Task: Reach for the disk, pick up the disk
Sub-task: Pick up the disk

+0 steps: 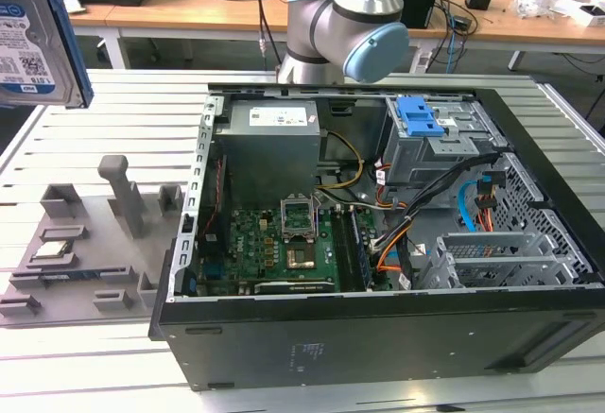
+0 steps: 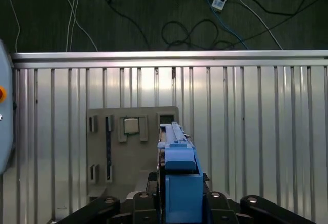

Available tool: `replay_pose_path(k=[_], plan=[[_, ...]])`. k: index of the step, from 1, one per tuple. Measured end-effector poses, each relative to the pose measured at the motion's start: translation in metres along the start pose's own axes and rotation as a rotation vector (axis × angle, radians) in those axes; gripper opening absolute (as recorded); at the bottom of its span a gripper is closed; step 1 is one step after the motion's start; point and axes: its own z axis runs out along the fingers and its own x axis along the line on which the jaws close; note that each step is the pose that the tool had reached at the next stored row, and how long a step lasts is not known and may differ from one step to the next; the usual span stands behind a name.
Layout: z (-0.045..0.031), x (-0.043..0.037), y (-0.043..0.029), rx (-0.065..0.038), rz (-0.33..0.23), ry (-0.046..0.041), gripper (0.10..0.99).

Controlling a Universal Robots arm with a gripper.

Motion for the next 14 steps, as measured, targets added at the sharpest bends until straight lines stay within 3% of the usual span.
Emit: replay_pose_path(k=[13,14], plan=[[-0.0286,0.0001,-0.0004,-0.001,0.000,0.0001,0.365],[-0.0340,0.0002,-0.0004,-0.001,0.000,0.0001,0.365]])
